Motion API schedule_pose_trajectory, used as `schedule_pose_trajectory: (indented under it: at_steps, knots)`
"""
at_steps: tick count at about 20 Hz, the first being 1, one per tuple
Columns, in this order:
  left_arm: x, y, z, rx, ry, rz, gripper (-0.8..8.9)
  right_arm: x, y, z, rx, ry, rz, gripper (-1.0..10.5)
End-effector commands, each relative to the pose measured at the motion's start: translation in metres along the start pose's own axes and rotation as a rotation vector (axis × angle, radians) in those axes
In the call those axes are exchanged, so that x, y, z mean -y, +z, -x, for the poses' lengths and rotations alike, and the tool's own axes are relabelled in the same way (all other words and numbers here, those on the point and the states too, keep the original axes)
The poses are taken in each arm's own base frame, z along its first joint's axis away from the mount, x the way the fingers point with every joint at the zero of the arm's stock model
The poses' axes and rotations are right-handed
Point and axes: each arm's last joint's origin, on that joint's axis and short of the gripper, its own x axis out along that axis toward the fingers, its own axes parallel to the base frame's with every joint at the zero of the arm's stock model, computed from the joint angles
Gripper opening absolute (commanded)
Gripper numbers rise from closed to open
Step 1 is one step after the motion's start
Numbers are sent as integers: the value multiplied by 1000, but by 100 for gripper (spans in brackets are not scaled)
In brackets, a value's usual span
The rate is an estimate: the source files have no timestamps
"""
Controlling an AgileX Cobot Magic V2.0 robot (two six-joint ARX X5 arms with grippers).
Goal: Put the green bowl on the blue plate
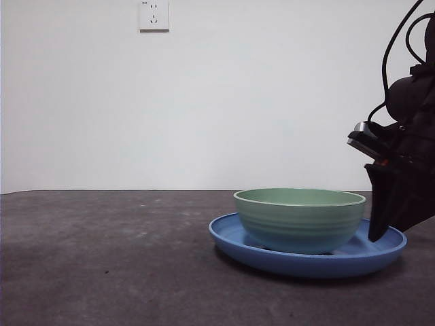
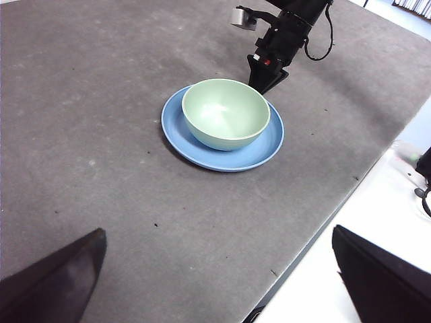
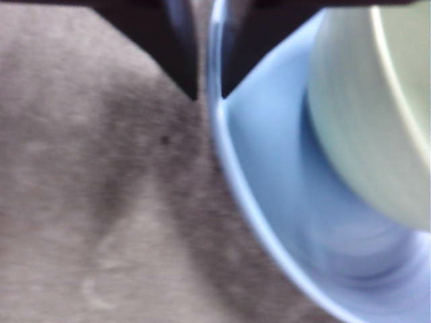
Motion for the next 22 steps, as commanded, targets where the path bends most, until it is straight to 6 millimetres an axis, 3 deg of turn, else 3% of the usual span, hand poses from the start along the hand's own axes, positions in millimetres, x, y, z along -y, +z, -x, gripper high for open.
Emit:
schedule_pose_trajectory:
  at_steps: [1,6,12,16,22]
  knots:
    - [1,3,2,18,-7,-5,563,0,4,-3,0,-25,-5,10]
    - [1,3,2,18,-7,-5,563,-5,8,6,14,-24,-3,10]
    - [1,3,2,18,-7,-5,563,-29,22,26,30,-5,31,10]
    - [1,3,2,18,-7,-6,563,-57,28,20,51,34,60,9]
    - [1,3,2,18,-7,-5,563,-99,27,-5,63,87,95,9]
